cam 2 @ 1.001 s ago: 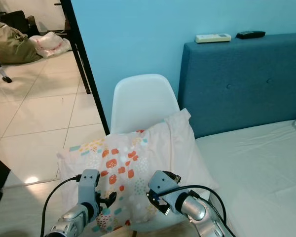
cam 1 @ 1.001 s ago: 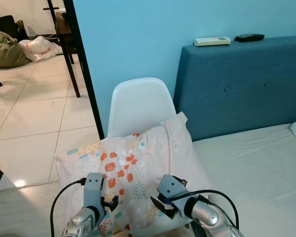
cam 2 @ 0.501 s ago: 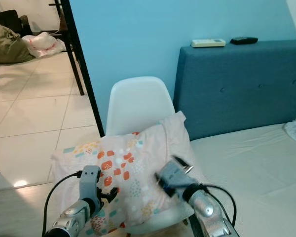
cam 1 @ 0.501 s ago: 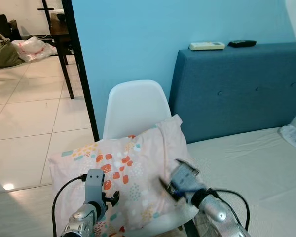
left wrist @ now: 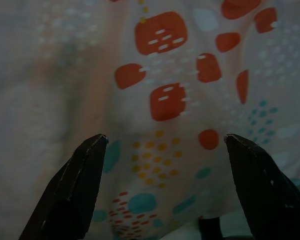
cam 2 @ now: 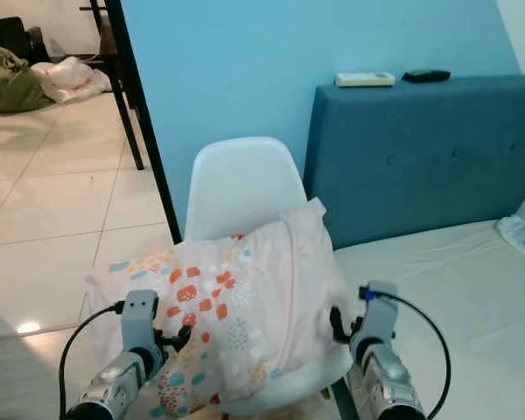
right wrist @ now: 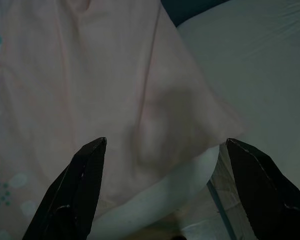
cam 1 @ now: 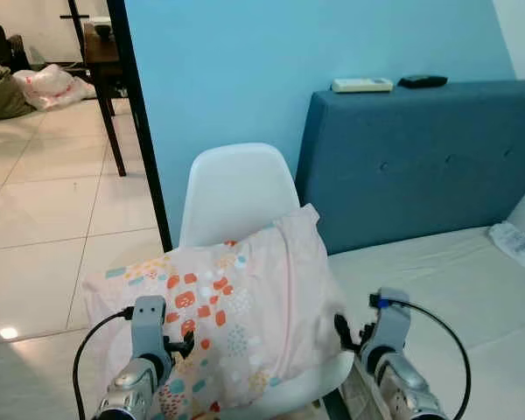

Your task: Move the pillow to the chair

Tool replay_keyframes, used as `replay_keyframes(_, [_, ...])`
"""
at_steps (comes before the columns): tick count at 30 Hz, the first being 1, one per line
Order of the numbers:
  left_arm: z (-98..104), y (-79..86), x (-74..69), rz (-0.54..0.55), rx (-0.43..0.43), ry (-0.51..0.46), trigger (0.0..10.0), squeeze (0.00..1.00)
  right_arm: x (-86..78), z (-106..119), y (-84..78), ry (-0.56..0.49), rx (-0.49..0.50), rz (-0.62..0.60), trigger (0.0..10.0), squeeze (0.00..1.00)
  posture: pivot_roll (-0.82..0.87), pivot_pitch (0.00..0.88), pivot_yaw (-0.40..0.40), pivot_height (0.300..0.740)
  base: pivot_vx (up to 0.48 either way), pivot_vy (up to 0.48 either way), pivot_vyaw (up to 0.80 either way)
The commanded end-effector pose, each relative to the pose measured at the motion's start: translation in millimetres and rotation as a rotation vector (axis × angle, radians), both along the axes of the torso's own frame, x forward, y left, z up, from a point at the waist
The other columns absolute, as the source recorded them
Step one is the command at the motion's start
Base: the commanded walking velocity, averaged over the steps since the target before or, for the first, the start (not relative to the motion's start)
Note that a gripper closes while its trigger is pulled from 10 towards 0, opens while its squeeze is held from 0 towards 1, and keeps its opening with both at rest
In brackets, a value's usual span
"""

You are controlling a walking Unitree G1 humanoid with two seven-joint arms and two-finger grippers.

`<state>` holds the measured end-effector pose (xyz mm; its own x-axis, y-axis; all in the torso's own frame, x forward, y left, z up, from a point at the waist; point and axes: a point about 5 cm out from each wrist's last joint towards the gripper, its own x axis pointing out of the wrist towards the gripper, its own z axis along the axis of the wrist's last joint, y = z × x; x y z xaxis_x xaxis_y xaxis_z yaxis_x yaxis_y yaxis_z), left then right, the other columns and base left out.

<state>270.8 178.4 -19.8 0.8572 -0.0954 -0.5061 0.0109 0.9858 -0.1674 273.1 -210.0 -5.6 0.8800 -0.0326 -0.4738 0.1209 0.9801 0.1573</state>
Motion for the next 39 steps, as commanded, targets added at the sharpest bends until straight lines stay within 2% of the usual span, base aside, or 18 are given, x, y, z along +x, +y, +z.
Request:
replay_keyframes(1, [-2, 7.8, -3.9, 0.013, 0.018, 0.012, 10.0, 0.00, -0.7, -1, 3.4, 0.001, 0.001, 0.003, 10.0, 0.00, -0.02, 0.058, -0.003, 0.740, 0.000, 0.000, 0.00])
replay_keyframes(2, [-2, 15.4, -4.8, 0.023, 0.037, 0.012, 10.0, 0.00, -1.0, -3, 11.1, 0.005, 0.021, 0.003, 10.0, 0.00, -0.01, 0.069, 0.002, 0.740, 0.000, 0.000, 0.00])
replay_keyframes(3, [-2, 15.4, -4.8, 0.023, 0.037, 0.012, 10.0, 0.00, -1.0, -3, 11.1, 0.005, 0.021, 0.003, 10.0, 0.00, -0.01, 0.069, 0.002, 0.740, 0.000, 0.000, 0.00])
replay_keyframes(5, [1, 25.7, -4.1, 0.050, 0.043, 0.006, 10.0, 0.00, 1.6, -5, 19.1, 0.033, 0.008, 0.007, 10.0, 0.00, -0.01, 0.065, 0.004, 0.740, 0.000, 0.000, 0.00])
replay_keyframes(10, [-7, 32.1, -14.0, 0.071, 0.059, 0.046, 10.0, 0.00, -5.4, -15, 13.5, 0.093, 0.011, -0.025, 10.0, 0.00, -0.02, 0.062, 0.019, 0.740, 0.000, 0.000, 0.00])
replay_keyframes(13, [-18, 23.4, -25.8, 0.048, 0.047, 0.084, 10.0, 0.00, -15.4, -22, 9.0, 0.117, 0.026, 0.010, 10.0, 0.00, -0.04, 0.039, 0.015, 0.740, 0.000, 0.000, 0.00])
replay_keyframes(15, [-20, 21.1, -27.7, 0.043, 0.041, 0.090, 10.0, 0.00, -16.8, -22, 8.6, 0.120, 0.034, 0.022, 10.0, 0.00, -0.04, 0.039, 0.015, 0.740, 0.000, 0.000, 0.00])
replay_keyframes(16, [-25, 16.2, -33.4, 0.036, 0.037, 0.108, 10.0, 0.00, -22.1, -26, 5.1, 0.137, 0.046, 0.020, 10.0, 0.00, -0.05, 0.021, 0.001, 0.740, 0.000, 0.000, 0.00])
replay_keyframes(17, [-36, 4.9, -45.8, 0.008, 0.052, 0.169, 10.0, 0.00, -30.1, -31, -5.7, 0.184, 0.039, 0.000, 10.0, 0.00, -0.06, 0.013, -0.013, 0.740, 0.000, 0.000, 0.00])
replay_keyframes(18, [-36, 4.9, -45.8, 0.008, 0.052, 0.169, 10.0, 0.00, -30.1, -31, -5.7, 0.184, 0.039, 0.000, 10.0, 0.00, -0.06, 0.013, -0.013, 0.740, 0.000, 0.000, 0.00])
replay_keyframes(20, [-44, -12.2, -55.4, -0.027, 0.025, 0.217, 10.0, 0.00, -33.3, -32, -12.1, 0.187, -0.007, 0.034, 10.0, 0.00, -0.08, 0.000, -0.027, 0.740, 0.000, 0.000, 0.00])
replay_keyframes(24, [-47, -18.3, -58.5, -0.046, 0.023, 0.228, 10.0, 0.00, -34.6, -33, -13.0, 0.186, -0.032, 0.052, 10.0, 0.00, -0.08, 0.000, -0.032, 0.740, 0.000, 0.000, 0.00])
replay_keyframes(27, [-48, -33.6, -58.2, -0.078, 0.011, 0.239, 10.0, 0.00, -34.1, -33, -13.2, 0.206, -0.083, 0.112, 10.0, 0.00, -0.08, 0.000, -0.021, 0.740, 0.000, 0.000, 0.00])
replay_keyframes(33, [-48, -34.4, -57.5, -0.085, 0.033, 0.257, 10.0, 0.00, -37.9, -38, -13.9, 0.247, -0.100, 0.105, 10.0, 0.00, -0.07, 0.000, -0.013, 0.740, 0.000, 0.000, 0.00])
replay_keyframes(39, [-48, -23.3, -57.1, -0.058, 0.060, 0.265, 10.0, 0.00, -39.2, -40, -13.8, 0.278, -0.127, 0.107, 10.0, 0.00, -0.05, 0.000, -0.020, 0.740, 0.000, 0.000, 0.00])
